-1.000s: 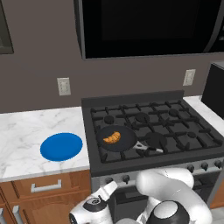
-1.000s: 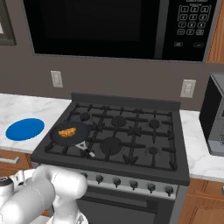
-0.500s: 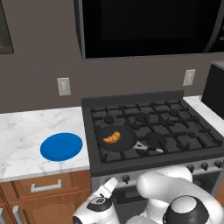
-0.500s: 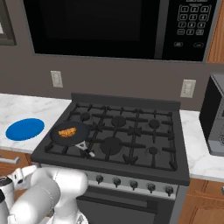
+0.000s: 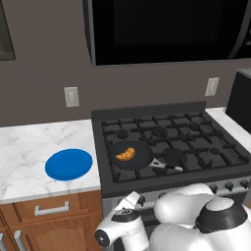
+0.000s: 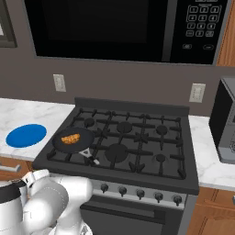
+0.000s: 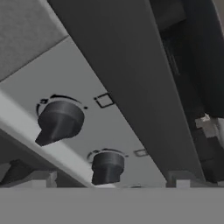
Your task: Pick the croissant and place it on the pan. Then turn on the stove to warm the croissant.
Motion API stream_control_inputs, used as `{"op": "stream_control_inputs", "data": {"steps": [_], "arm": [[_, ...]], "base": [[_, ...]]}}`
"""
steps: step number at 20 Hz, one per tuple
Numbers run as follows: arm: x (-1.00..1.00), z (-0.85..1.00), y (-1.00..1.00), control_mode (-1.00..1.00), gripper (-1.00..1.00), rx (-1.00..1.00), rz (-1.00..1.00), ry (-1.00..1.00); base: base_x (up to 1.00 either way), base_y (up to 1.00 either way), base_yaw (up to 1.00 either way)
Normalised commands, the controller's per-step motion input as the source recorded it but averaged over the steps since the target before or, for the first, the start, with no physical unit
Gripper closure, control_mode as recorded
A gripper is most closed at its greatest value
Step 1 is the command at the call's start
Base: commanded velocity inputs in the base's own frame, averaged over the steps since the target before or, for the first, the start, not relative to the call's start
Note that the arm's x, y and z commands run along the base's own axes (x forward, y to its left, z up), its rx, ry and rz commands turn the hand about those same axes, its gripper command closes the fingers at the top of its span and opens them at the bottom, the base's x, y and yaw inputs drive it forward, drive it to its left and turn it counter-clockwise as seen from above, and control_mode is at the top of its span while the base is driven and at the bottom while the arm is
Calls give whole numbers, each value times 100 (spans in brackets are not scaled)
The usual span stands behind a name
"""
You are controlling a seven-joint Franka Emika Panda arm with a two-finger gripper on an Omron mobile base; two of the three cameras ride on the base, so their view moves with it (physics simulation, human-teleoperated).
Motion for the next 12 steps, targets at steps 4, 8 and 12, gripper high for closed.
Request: {"op": "stream_control_inputs", "data": {"steps": [4, 8, 12], "arm": [[53, 0, 0, -100, -100, 0, 8, 13], [53, -9, 1, -100, -100, 0, 9, 13], [36, -26, 9, -100, -100, 0, 9, 13]], "base": [[0, 0, 0], [0, 0, 0], [0, 0, 0]]}}
